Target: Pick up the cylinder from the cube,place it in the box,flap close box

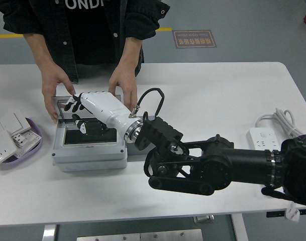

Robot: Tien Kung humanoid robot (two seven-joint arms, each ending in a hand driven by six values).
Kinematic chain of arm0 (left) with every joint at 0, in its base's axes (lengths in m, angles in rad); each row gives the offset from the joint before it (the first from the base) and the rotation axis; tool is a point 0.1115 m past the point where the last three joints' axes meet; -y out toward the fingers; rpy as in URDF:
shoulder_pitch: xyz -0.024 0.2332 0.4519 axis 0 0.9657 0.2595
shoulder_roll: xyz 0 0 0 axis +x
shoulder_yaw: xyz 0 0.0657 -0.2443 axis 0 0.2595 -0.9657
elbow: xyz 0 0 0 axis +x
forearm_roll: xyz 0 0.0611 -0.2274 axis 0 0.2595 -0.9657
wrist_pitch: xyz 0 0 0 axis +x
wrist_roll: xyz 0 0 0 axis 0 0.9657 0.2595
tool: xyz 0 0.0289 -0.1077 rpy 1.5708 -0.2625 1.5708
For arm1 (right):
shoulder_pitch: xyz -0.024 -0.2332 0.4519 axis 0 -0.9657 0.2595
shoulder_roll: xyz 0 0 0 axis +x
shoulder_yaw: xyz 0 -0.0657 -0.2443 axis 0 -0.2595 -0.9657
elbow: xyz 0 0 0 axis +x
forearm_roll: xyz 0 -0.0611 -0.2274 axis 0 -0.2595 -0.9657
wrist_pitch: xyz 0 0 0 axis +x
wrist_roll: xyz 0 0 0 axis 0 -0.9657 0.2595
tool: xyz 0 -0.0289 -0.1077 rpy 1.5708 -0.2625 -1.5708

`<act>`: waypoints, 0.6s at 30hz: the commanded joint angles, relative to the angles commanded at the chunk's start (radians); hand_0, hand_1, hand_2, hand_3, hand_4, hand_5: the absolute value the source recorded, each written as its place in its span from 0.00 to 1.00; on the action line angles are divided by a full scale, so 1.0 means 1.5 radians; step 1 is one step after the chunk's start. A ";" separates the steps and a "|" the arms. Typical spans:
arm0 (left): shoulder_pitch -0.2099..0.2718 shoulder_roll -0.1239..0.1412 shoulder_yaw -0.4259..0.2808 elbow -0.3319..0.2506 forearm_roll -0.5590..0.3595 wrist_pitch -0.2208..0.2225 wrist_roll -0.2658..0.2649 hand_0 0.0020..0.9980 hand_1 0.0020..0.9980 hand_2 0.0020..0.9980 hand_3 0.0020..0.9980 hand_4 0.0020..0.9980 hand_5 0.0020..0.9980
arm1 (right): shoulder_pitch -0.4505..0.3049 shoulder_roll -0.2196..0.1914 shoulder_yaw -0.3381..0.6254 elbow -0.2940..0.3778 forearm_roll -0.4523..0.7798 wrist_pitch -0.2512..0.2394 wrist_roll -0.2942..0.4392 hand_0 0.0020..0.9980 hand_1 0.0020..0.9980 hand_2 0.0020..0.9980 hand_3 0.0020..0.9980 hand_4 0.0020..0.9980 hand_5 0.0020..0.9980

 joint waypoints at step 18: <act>-0.006 0.002 -0.004 -0.002 0.007 -0.001 0.001 0.60 0.62 0.61 0.63 0.70 0.19 | 0.027 0.000 0.005 -0.099 0.125 0.013 0.047 0.65 0.64 0.64 0.69 0.63 0.25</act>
